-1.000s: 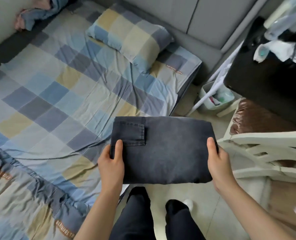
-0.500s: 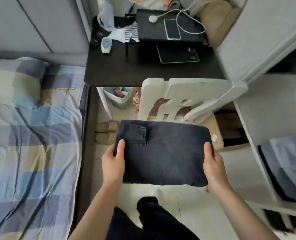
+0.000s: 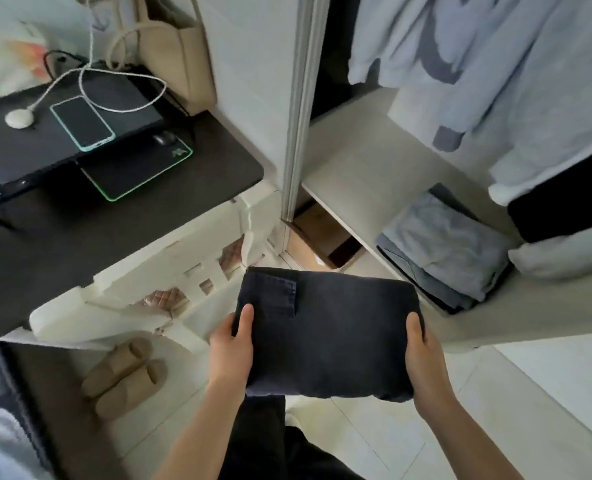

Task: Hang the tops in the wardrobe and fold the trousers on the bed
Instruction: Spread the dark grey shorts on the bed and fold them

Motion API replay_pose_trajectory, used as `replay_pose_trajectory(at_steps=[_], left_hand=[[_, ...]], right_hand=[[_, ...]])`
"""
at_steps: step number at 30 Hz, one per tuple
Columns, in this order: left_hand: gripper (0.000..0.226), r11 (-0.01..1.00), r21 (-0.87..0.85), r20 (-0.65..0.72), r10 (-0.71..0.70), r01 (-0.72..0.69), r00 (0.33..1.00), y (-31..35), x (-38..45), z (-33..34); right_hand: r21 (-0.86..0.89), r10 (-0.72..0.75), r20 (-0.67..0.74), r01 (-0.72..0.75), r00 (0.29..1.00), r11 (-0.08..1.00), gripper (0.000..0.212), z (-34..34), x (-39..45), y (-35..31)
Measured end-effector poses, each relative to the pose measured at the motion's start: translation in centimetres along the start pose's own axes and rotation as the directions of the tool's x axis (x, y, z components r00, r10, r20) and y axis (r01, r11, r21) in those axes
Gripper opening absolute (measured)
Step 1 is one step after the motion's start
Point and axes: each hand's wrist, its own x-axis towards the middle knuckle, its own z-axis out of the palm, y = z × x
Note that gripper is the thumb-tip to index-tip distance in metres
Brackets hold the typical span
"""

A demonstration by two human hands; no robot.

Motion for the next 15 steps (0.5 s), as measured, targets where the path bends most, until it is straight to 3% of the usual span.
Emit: replay_pose_trajectory(at_steps=[4, 9, 15], left_hand=[[0.043, 0.988, 0.151, 0.134, -0.015, -0.006, 0.991, 3.1, 4.1, 3.4], [0.033, 0.988, 0.155, 0.298, -0.042, -0.004, 0.954, 8.1, 7.8, 8.4], [0.025, 0.99, 0.114, 0.44, 0.021, -0.08, 0.898, 13.9, 11.2, 16.9]], right_hand=[[0.064, 0.057, -0.155, -0.048, 0.986, 0.997, 0.046, -0.6, 2.3, -0.7], [0.204, 0.178, -0.264, -0.125, 0.948, 0.971, 0.039, -1.4, 5.9, -1.6], [0.356, 0.28, -0.384, -0.138, 0.88, 0.924, 0.046, -4.0, 12.4, -4.2]])
